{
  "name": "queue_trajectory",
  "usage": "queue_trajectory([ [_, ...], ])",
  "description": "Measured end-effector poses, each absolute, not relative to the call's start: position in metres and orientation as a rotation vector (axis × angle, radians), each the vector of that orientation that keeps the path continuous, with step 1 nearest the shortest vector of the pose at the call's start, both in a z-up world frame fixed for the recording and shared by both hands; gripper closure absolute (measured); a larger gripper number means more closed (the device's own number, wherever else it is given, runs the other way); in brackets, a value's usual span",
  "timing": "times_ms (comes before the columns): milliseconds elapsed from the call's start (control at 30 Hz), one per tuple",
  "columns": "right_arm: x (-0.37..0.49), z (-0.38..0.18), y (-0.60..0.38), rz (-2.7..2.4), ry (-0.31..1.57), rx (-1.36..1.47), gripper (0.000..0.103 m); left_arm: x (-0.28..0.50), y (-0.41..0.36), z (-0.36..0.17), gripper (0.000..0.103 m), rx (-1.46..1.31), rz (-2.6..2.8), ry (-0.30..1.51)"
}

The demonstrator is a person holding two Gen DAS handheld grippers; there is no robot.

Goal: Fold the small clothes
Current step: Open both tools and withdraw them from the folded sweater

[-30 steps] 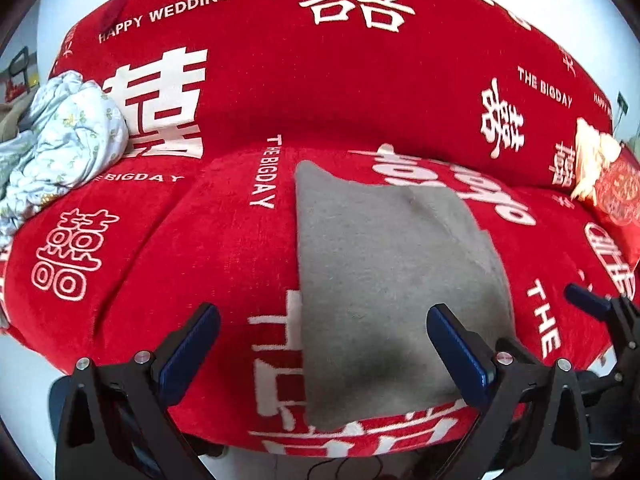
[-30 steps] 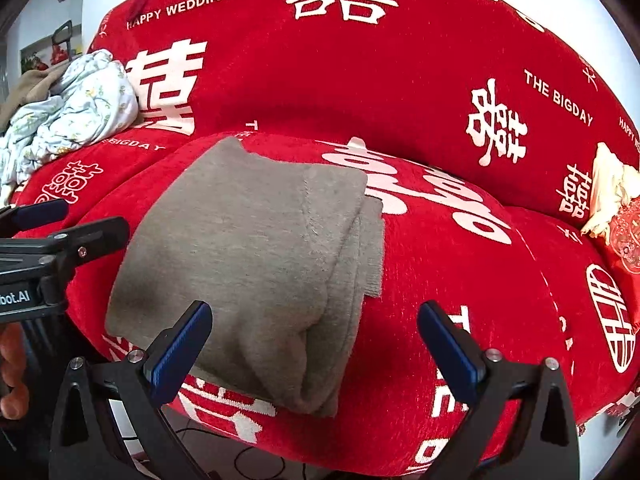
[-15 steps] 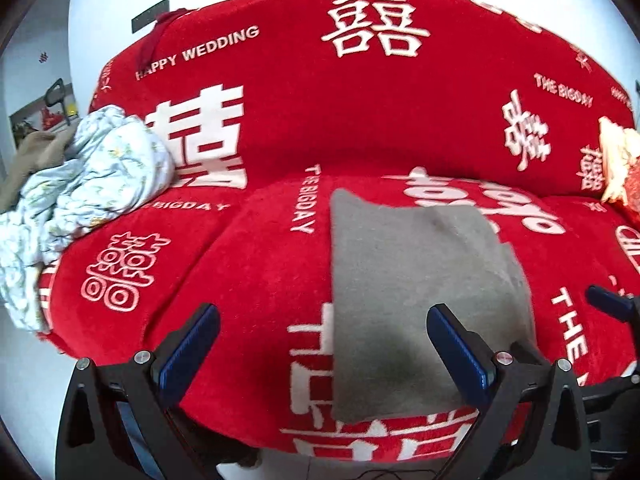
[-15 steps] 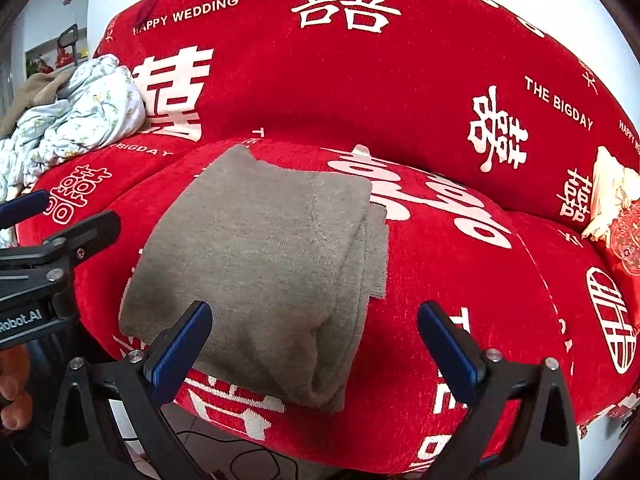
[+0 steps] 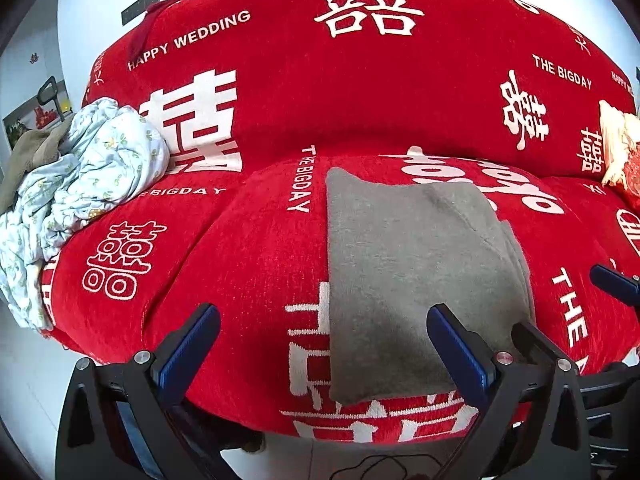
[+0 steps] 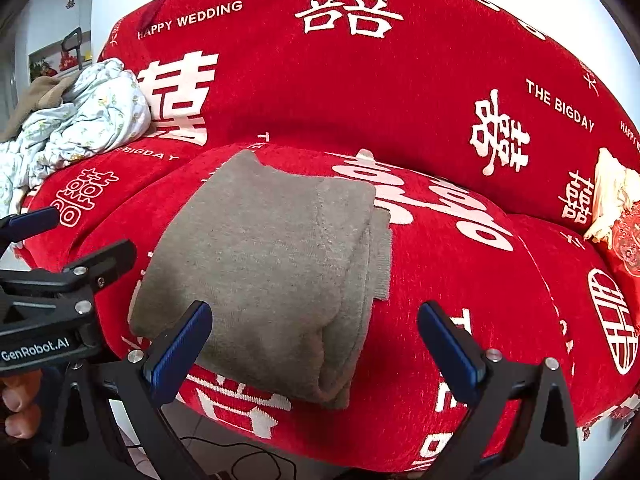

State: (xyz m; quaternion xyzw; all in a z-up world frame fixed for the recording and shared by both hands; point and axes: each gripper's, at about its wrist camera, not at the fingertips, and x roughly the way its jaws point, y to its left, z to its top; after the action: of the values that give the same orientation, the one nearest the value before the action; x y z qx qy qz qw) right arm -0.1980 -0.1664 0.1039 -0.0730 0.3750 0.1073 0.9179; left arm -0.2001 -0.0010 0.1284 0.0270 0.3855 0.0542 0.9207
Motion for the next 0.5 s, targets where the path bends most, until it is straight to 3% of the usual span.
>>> queue_trajectory([
  [500, -0.2019, 0.1045, -0.1647, 0.227, 0.771, -0.159, 0.001, -0.2064, -0.0091, 0.1307, 0.000, 0.082, 0.116, 0.766],
])
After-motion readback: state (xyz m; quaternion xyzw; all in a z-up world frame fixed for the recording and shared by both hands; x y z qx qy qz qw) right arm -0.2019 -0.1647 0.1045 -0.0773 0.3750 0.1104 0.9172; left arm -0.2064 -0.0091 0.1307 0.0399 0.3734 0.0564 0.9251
